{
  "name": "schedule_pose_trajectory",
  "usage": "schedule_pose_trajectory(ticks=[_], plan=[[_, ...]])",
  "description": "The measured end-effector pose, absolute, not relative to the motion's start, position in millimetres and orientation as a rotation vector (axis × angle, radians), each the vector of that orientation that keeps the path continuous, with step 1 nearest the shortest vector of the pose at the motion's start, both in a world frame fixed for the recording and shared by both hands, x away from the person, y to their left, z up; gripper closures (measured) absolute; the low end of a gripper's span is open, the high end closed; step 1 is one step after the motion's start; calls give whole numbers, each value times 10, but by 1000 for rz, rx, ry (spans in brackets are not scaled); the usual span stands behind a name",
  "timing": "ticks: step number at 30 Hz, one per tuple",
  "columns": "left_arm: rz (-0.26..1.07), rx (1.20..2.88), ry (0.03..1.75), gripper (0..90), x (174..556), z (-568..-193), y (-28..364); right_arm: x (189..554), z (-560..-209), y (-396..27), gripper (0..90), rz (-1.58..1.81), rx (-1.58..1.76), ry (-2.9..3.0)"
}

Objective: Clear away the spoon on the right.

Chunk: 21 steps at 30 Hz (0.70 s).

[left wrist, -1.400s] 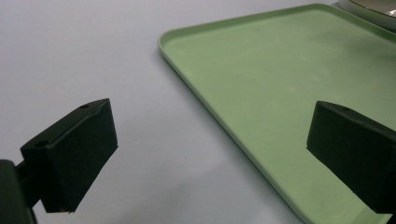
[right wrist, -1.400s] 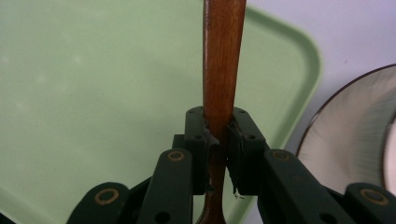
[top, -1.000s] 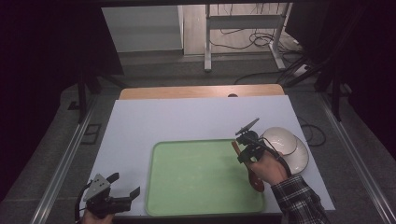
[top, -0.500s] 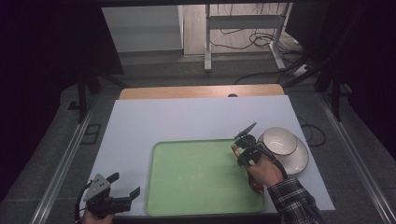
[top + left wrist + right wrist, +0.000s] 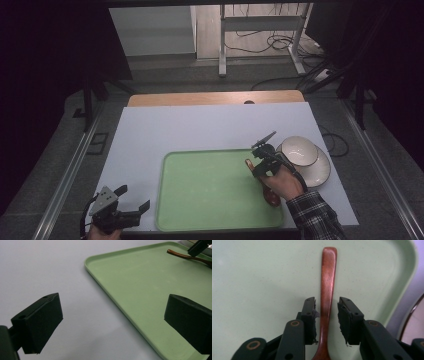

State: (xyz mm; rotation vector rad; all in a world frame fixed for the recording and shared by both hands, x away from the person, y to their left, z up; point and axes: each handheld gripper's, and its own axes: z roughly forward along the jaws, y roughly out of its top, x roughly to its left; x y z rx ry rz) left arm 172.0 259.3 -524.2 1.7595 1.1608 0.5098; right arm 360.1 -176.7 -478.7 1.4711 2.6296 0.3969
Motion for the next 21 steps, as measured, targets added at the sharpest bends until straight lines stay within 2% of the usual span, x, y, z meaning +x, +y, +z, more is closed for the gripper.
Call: schedule_pose_trajectory(ticks=[7,8,13,21], plan=[[511,1761,1160,12,1722,-5243,2588,3513,-4671,-1791,659,513,1336,2647],[512,1761,1159,12,1722,-5243,2587,3495,-4665,-1790,672,526,1307,2648],[512,1760,1160,12,1721,-5243,2589,3418,-4707,-1774,882,577,1173,2646],[511,1761,1160,12,1721,-5242,2589,3398,-4868,-1684,898,602,1132,2648]])
